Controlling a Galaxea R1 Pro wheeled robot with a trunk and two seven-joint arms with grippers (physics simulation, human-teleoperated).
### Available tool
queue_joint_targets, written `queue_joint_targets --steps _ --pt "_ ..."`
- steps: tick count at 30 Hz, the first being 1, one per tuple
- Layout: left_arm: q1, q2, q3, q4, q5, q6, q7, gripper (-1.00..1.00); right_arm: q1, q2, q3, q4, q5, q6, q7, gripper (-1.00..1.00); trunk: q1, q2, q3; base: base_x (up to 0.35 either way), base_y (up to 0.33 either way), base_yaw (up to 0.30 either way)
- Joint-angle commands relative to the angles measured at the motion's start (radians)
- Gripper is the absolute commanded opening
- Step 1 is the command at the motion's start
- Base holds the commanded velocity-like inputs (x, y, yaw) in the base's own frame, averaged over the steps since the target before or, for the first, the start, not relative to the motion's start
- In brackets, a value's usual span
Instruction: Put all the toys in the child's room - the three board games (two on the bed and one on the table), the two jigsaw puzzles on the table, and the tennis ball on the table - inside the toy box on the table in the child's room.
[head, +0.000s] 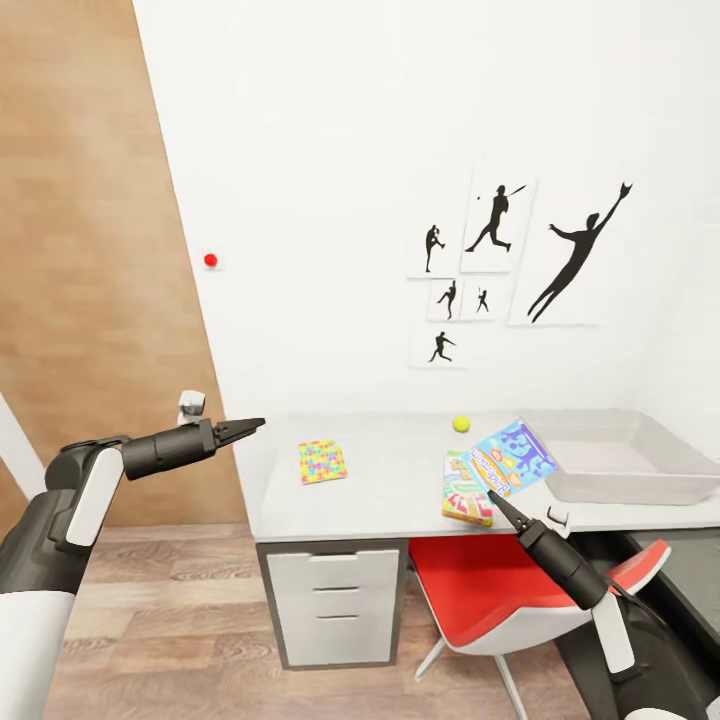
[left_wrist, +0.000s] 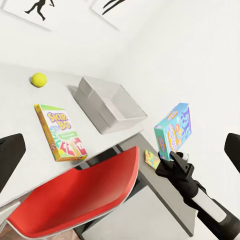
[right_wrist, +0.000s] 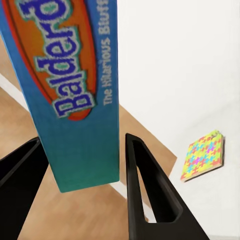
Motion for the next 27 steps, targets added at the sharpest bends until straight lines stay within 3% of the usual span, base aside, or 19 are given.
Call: queue_joint_targets --steps 1,16,27 --pt "-0.001 0.0 0.001 0.0 -0.002 0.004 -0.004 1.0 -0.001 0.0 -0.001 0.0 -0.004 0.009 0.002 -1.0 0.001 -0.002 -0.002 0.019 0.003 -0.027" --pt "-0.001 0.0 0.001 0.0 -0.002 0.004 -0.004 1.0 -0.001 0.0 -0.001 0.0 -0.004 0.01 0.002 -1.0 0.001 -0.002 -0.002 0.038 -0.007 -0.005" --pt "-0.001 0.0 0.001 0.0 -0.002 0.003 -0.004 1.0 -0.001 0.0 -0.001 0.0 -0.004 0.011 0.002 -1.0 0.001 -0.002 -0.002 0.079 -0.028 -0.216"
